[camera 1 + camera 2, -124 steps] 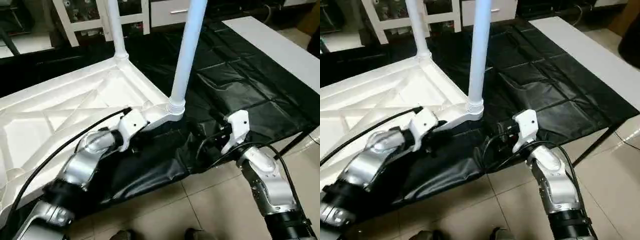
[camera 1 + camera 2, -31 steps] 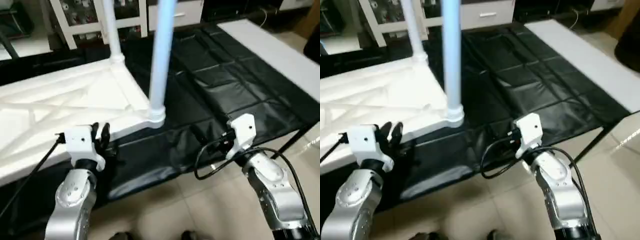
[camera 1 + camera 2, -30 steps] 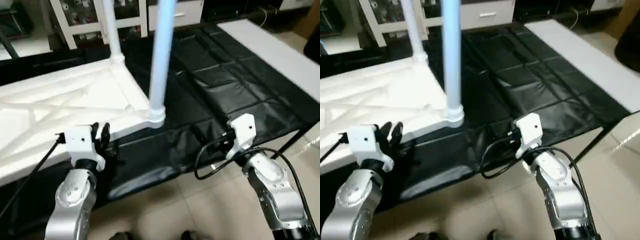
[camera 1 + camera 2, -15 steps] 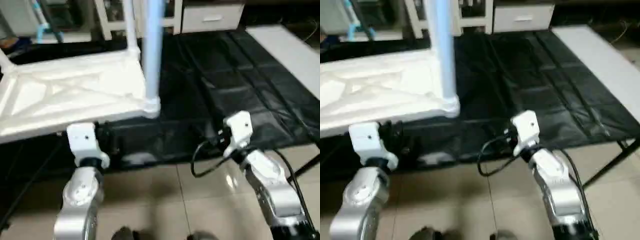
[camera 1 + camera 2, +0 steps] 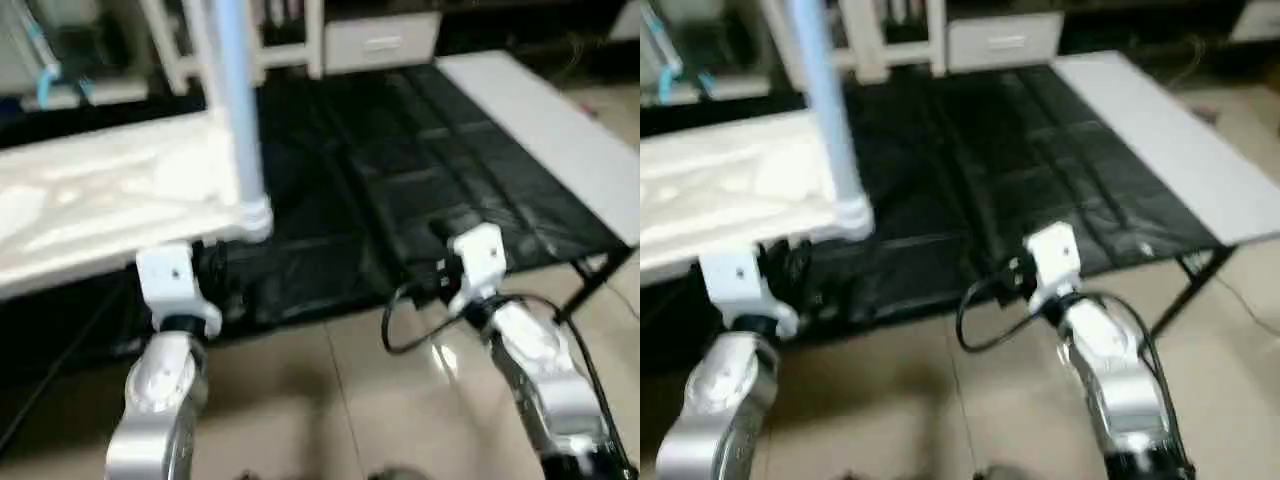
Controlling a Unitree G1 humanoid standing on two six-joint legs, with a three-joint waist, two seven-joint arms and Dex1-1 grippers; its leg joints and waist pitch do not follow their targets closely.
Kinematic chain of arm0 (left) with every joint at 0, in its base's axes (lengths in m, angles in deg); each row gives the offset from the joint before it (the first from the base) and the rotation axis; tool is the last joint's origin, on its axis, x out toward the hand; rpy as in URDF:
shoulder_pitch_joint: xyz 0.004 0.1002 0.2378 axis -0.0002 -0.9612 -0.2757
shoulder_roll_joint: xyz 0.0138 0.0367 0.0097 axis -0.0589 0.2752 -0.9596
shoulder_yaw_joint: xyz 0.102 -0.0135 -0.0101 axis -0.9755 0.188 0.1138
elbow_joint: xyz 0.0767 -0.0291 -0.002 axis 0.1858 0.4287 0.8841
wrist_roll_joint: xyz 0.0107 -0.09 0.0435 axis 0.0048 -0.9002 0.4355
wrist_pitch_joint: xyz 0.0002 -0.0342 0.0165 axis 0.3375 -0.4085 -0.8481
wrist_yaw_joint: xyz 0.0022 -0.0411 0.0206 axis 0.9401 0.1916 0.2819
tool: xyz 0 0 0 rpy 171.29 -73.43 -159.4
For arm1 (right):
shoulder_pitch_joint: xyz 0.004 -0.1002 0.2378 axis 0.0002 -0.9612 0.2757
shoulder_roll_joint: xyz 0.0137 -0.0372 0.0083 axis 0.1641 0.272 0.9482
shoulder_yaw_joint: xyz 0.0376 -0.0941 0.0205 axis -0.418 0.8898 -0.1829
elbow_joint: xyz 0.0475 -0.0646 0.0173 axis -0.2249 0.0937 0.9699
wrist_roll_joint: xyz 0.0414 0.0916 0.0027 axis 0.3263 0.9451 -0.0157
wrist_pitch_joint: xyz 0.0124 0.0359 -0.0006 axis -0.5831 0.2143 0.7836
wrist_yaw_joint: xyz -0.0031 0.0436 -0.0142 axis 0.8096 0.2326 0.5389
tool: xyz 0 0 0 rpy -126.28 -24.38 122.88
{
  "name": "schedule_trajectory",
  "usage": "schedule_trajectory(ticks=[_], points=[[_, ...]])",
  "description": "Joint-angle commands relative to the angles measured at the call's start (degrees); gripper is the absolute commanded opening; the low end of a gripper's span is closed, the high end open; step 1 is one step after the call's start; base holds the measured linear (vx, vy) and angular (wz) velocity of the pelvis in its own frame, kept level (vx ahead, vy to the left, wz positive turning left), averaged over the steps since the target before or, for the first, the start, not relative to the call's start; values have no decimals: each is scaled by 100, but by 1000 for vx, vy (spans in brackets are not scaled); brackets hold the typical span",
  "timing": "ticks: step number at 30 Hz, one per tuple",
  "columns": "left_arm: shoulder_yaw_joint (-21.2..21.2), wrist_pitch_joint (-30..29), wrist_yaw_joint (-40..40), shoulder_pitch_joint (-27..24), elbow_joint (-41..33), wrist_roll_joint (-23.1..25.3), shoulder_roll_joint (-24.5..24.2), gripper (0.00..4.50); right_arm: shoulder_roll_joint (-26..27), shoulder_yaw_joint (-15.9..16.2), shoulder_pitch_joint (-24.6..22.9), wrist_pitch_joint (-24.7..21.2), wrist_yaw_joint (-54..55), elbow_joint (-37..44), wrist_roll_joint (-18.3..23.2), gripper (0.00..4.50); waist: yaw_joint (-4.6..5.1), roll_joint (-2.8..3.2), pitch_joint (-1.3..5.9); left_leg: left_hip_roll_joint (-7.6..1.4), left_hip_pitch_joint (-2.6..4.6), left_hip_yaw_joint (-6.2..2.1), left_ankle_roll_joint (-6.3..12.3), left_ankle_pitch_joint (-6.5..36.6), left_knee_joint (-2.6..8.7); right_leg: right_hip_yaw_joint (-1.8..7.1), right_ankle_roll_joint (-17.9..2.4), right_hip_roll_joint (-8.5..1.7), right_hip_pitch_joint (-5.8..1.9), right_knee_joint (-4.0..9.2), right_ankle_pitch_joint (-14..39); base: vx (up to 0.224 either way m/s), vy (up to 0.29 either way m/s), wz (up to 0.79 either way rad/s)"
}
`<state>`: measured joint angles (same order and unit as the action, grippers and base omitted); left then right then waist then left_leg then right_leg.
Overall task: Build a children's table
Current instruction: Insert table leg to table base
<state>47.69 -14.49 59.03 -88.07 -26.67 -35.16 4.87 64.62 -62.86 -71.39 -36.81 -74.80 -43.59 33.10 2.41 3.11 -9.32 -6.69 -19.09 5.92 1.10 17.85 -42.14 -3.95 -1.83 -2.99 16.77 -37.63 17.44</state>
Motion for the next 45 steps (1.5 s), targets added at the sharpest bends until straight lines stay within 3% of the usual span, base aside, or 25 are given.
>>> schedule_trajectory(ticks=[1,4,5,6,7,9,11,12,13,14,16,17,18,19,20,21,22,24,25,26,27,29,32,36,45], points=[[114,-11,-19,26,-86,24,-101,143,90,95,76,-3,-16,45,-38,450,-207,-264,367,51,-691,-117,424,-114,-72,902,-457,-886,-728,1121,4492,124,8,2],[128,-9,-21,36,-96,14,-115,143,104,119,73,-2,-39,53,-55,450,-204,85,409,-137,-474,-58,622,-990,649,357,-1066,-417,-574,1129,2642,148,30,16],[129,-6,-22,35,-101,19,-122,143,104,135,78,1,-62,50,-54,450,-93,319,440,-346,-82,-176,495,-829,955,35,-709,-114,-404,1017,1929,186,80,8],[131,-2,-23,32,-108,21,-126,143,106,145,81,5,-78,48,-55,450,165,455,363,-839,296,-819,620,1667,1420,-82,-453,148,22,136,1519,210,85,4],[133,-2,-25,26,-114,24,-131,143,108,154,85,-1,-105,43,-43,450,182,349,471,-862,462,-1176,1217,2056,1492,-67,-243,207,170,-204,1210,210,85,4],[154,-3,-17,3,-142,59,-114,143,108,183,99,-1,-125,29,-19,450,345,227,609,-587,732,-1677,3390,152,1152,139,550,137,758,-607,776,216,25,26],[158,-8,-34,-22,-171,55,-116,143,113,216,110,14,-154,23,-24,450,468,76,619,-286,617,-1879,3487,-1217,1166,460,877,9,879,-527,504,186,-24,31],[158,-8,-34,-22,-171,55,-116,143,113,216,110,14,-154,23,-24,450,305,-174,550,451,47,-1536,2206,-696,1022,941,926,-231,350,223,-206,153,-103,47],[158,-11,-43,-30,-187,56,-122,143,113,225,111,32,-169,24,-27,450,190,-388,609,786,-435,-1141,1758,-106,763,1178,1233,-397,-231,528,-408,153,-103,47],[156,-15,-52,-36,-198,53,-129,143,116,228,112,44,-181,26,-32,450,77,-371,644,711,-836,-428,1474,550,-123,1279,1843,-1046,-721,792,-624,189,-57,60],[164,-17,-53,-57,-225,44,-149,143,174,150,106,30,-197,34,60,450,38,-366,557,443,-815,-299,890,-110,-137,655,1865,-1053,-608,852,-1868,206,-20,47],[171,-17,-35,-69,-232,45,-161,143,202,87,104,-2,-194,27,147,450,15,-350,513,333,-660,-228,382,-426,139,842,794,-604,-597,907,-961,191,-15,27],[172,-22,-17,-77,-233,41,-170,143,195,74,101,0,-201,22,162,450,-107,-117,521,139,-672,-215,626,-965,523,695,-90,-470,-763,1013,-82,199,37,7],[174,-27,28,-99,-237,26,-188,143,174,48,92,9,-219,12,192,450,-154,36,554,-40,-610,-271,710,-1193,733,559,-228,-389,-765,985,153,199,37,7],[204,64,60,-124,-245,-34,-164,143,146,29,84,30,-246,2,201,450,33,402,608,-571,338,-796,1073,-1173,1053,23,93,126,-61,338,428,233,107,-1],[209,70,75,-130,-254,-57,-159,143,142,18,82,32,-251,2,209,450,170,420,763,-969,801,-1267,2259,-1169,981,73,260,157,611,-429,944,227,116,-3],[220,69,112,-141,-279,-116,-151,143,133,-10,76,38,-262,5,231,450,130,325,766,-965,709,-1226,2307,-1584,925,146,369,92,692,-529,770,227,116,-3],[213,138,211,-167,-309,-180,-177,143,116,-80,52,48,-317,38,343,450,-103,211,774,-717,327,-835,1895,-5787,739,301,1065,-68,866,-506,-979,125,82,2],[205,182,292,-173,-325,-244,-194,143,89,-115,51,62,-361,34,384,450,-105,177,801,-628,302,-766,1707,-6491,665,363,982,-129,841,-339,-1495,80,77,2],[200,187,320,-176,-334,-274,-202,143,80,-127,51,66,-379,29,391,450,-199,-14,802,-310,240,-551,1237,-6224,576,533,573,-297,801,193,-2652,-84,50,16],[203,218,487,-200,-362,-434,-235,143,62,-153,42,80,-422,21,419,450,-250,-364,686,234,-172,-251,896,-3313,425,881,266,-644,545,526,-3318,-80,26,22],[218,246,823,-253,-436,-757,-308,143,43,-203,34,94,-489,-2,458,450,-339,-274,795,-129,-481,-353,568,-1176,554,1002,-746,-1123,30,369,-4581,-40,13,11],[168,61,1377,-267,-527,-1062,-603,178,-5,-239,41,98,-589,-23,531,450,-269,39,668,-531,-137,-412,308,98,962,492,-1415,-421,430,445,-1350,0,0,0],[-5,-285,2344,-204,-445,-1234,-1354,203,-112,-308,77,64,-764,-78,678,450,-204,-48,484,-469,-1,-181,-232,2734,1128,530,-870,-512,627,757,1768,-69,13,16],[-633,-447,4367,640,808,-1121,-2911,261,-528,-365,211,1,-1517,-306,890,450,-136,-61,515,-452,-78,-204,-519,3031,1278,533,-382,-542,609,801,2281,-64,9,5]])
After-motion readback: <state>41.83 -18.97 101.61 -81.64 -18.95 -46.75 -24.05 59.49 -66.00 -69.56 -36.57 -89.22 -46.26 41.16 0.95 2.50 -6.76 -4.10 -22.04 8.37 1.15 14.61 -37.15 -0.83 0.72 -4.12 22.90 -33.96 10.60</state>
